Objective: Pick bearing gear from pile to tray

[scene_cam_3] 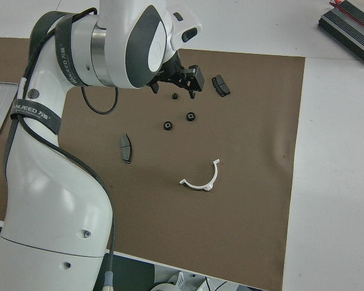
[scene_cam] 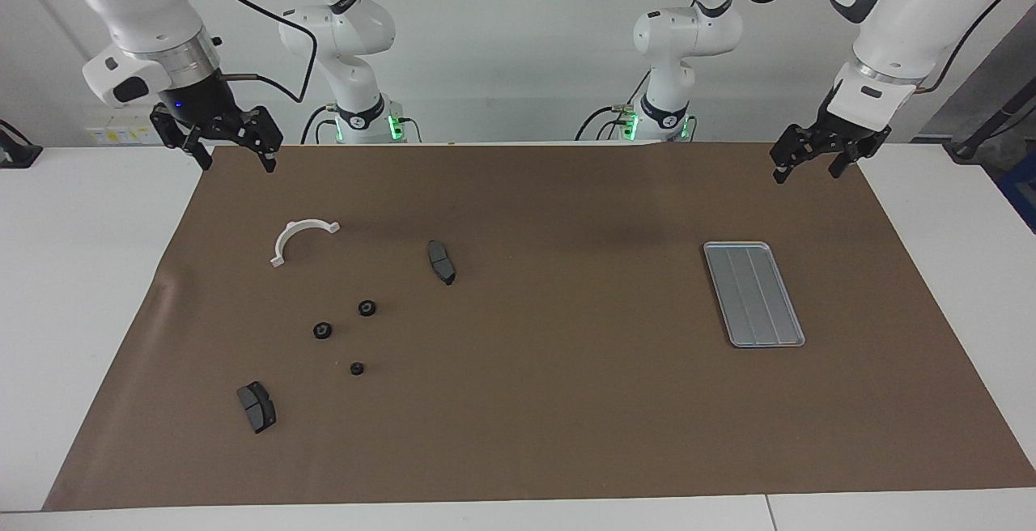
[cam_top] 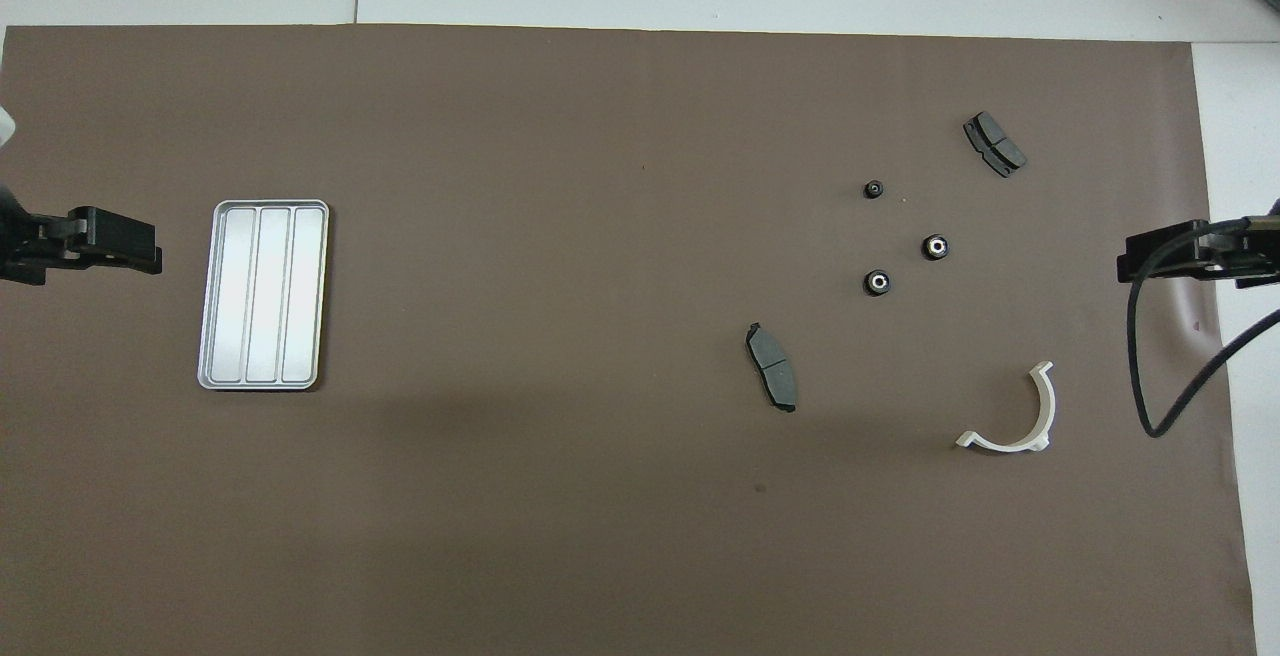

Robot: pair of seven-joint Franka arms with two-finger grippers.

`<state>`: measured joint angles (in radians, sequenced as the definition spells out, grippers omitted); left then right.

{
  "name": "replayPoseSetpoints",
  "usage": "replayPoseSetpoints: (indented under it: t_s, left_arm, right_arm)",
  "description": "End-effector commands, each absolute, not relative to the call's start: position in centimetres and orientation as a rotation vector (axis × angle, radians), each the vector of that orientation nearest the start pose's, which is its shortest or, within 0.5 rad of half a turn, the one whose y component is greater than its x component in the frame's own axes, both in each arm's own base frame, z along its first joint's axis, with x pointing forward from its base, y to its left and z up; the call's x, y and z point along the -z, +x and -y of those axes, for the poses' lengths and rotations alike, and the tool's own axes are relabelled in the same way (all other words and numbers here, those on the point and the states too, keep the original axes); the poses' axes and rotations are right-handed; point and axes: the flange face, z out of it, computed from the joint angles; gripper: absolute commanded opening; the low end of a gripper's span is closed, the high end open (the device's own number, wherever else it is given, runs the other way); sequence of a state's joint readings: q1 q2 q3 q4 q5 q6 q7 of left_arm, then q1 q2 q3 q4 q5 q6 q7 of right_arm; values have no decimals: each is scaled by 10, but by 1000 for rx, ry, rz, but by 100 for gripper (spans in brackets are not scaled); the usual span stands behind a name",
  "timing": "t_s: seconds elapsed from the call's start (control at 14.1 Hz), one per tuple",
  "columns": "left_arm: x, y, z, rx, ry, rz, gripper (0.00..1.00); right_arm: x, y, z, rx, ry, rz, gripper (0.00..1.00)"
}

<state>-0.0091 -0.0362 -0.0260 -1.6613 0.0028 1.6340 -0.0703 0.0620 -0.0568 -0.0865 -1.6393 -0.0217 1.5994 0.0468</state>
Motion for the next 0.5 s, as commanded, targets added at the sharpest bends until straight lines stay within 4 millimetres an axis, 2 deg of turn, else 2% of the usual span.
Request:
replayPoseSetpoints:
  t_s: [0.0, 0.43]
  left_arm:
    - [-608, 541, 16, 18, -3119, 43, 100]
    - [-608, 541, 16, 16, -3119, 43, 100]
  right_arm:
    - [-625, 532, 17, 41, -3170, -73, 100]
    - [-625, 536, 21, 98, -3161, -82, 100]
